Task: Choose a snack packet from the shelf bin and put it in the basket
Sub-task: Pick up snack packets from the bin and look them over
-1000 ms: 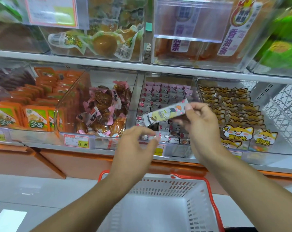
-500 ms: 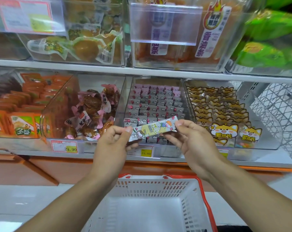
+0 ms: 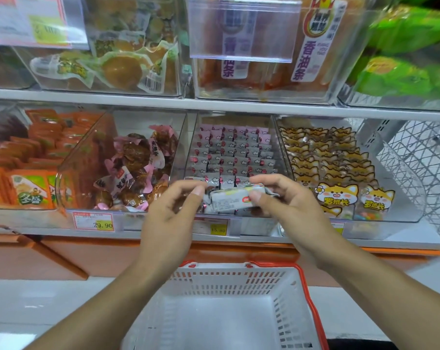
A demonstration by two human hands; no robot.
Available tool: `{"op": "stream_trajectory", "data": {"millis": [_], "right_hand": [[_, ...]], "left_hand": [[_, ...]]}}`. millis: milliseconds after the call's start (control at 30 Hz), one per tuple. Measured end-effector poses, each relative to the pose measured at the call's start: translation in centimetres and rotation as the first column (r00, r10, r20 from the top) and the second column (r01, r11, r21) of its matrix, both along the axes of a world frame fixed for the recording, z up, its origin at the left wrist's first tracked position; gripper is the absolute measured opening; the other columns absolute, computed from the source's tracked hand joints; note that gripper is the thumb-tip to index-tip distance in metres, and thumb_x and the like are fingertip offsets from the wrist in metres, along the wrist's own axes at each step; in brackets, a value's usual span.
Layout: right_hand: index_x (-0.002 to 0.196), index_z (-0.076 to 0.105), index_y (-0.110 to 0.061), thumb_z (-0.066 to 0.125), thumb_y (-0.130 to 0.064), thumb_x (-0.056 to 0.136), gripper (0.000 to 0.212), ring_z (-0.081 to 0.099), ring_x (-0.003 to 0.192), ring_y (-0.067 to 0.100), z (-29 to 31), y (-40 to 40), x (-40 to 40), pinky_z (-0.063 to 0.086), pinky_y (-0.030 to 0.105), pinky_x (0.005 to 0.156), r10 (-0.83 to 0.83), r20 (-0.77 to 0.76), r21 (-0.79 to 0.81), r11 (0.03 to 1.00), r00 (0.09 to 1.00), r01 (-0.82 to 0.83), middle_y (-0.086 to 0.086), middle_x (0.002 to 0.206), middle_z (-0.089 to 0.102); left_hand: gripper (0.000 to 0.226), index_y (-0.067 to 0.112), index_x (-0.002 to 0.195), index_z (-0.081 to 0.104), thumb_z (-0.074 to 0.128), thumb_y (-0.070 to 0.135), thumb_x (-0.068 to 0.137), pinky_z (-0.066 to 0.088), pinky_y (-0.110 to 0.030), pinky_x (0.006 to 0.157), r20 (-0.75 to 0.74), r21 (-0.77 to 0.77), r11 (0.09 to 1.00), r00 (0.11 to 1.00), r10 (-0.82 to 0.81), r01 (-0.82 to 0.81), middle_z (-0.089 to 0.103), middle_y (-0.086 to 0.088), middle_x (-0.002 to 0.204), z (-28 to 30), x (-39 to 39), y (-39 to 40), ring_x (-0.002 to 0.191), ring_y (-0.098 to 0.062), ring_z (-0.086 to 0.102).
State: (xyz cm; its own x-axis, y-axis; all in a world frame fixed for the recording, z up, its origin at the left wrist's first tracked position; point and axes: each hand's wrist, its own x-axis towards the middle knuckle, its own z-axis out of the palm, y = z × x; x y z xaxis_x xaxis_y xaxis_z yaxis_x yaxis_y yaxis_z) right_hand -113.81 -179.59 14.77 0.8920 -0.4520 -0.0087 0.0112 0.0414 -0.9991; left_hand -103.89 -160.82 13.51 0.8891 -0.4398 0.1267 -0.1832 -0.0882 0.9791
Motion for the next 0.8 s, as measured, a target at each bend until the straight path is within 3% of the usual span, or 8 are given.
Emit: {"op": "stream_trajectory", "data": {"millis": [67,167,267,333,433,600,700,800], "right_hand": [[0.105,0.071,-0.011,0.072,-0.020,0.087,0.021,0.075,0.077,0.017,0.3,0.0,0.2,0.058,0.021,0.066,-0.039,-0.042,0.156,0.987,0.998,0.045,0.006,0.090,0.078],[0.105,0.072,-0.008,0.070,-0.029,0.088,0.027,0.071,0.071,0.019,0.4,0.0,0.4,0.058,0.023,0.063,0.019,-0.169,0.338,0.940,0.985,0.040,0.013,0.089,0.076],[0.109,0.073,-0.004,0.068,-0.039,0.089,0.041,0.070,0.067,0.022,0.4,0.4,0.3,0.059,0.027,0.061,0.111,-0.267,0.470,0.882,0.957,0.029,0.013,0.081,0.071],[0.114,0.070,-0.001,0.068,-0.049,0.083,0.057,0.070,0.068,0.024,0.2,0.5,0.3,0.059,0.028,0.063,0.137,-0.266,0.448,0.894,0.954,-0.004,0.015,0.078,0.069],[0.118,0.070,-0.007,0.070,-0.050,0.078,0.059,0.074,0.084,0.025,0.4,0.5,0.2,0.060,0.028,0.071,0.146,-0.156,0.400,0.914,0.977,-0.073,0.014,0.100,0.077],[0.129,0.065,-0.022,0.081,-0.021,0.078,0.054,0.070,0.107,0.030,0.6,0.4,0.1,0.059,0.031,0.085,0.176,0.019,0.316,0.933,0.984,-0.173,0.010,0.129,0.068],[0.123,0.065,-0.012,0.077,-0.019,0.080,0.046,0.073,0.100,0.028,0.2,0.9,0.3,0.060,0.030,0.084,0.072,0.001,0.222,0.973,0.997,-0.070,0.013,0.118,0.073],[0.121,0.062,-0.003,0.074,-0.017,0.087,0.039,0.072,0.082,0.024,0.1,1.1,0.9,0.061,0.028,0.077,-0.027,-0.014,0.272,0.962,1.000,0.029,0.019,0.102,0.076]], "left_hand": [[0.029,0.043,0.111,0.070,0.071,0.055,0.084,0.056,-0.024,0.090,0.073,0.033,0.993,0.991,-0.111,0.109,0.072,0.019,0.109,0.6,-0.6,0.1,0.104,-0.004,0.067],[0.051,0.044,0.123,0.063,0.084,0.035,0.078,0.053,-0.028,0.098,0.177,0.197,0.969,0.966,-0.186,0.150,0.069,0.021,0.119,0.2,-0.9,0.0,0.115,-0.004,0.063],[0.041,0.040,0.114,0.068,0.083,0.034,0.076,0.057,-0.024,0.087,0.124,0.138,0.979,0.978,-0.166,0.149,0.074,0.017,0.105,0.2,-0.4,-0.1,0.099,-0.005,0.069],[0.033,0.032,0.103,0.074,0.079,0.046,0.073,0.057,-0.021,0.077,0.030,0.053,0.986,0.987,-0.160,0.159,0.077,0.008,0.095,0.4,0.1,0.0,0.086,-0.008,0.071],[0.040,0.020,0.086,0.075,0.072,0.059,0.074,0.056,-0.021,0.068,-0.140,-0.007,0.991,0.982,-0.131,0.131,0.076,-0.005,0.079,0.4,0.7,0.1,0.073,-0.015,0.072],[0.058,0.014,0.066,0.076,0.069,0.070,0.073,0.051,-0.026,0.056,-0.490,0.033,0.999,0.872,-0.012,0.033,0.068,-0.009,0.062,0.1,0.5,-0.3,0.056,-0.015,0.062],[0.065,0.021,0.047,0.068,0.063,0.080,0.074,0.048,-0.034,0.064,-0.508,0.107,0.992,0.861,0.001,0.062,0.062,-0.007,0.056,0.0,0.4,-0.4,0.053,-0.016,0.057],[0.067,0.025,0.048,0.070,0.055,0.087,0.072,0.047,-0.034,0.067,-0.475,0.107,0.991,0.880,-0.024,0.085,0.060,-0.003,0.055,0.1,0.2,-0.6,0.054,-0.014,0.058]]}}
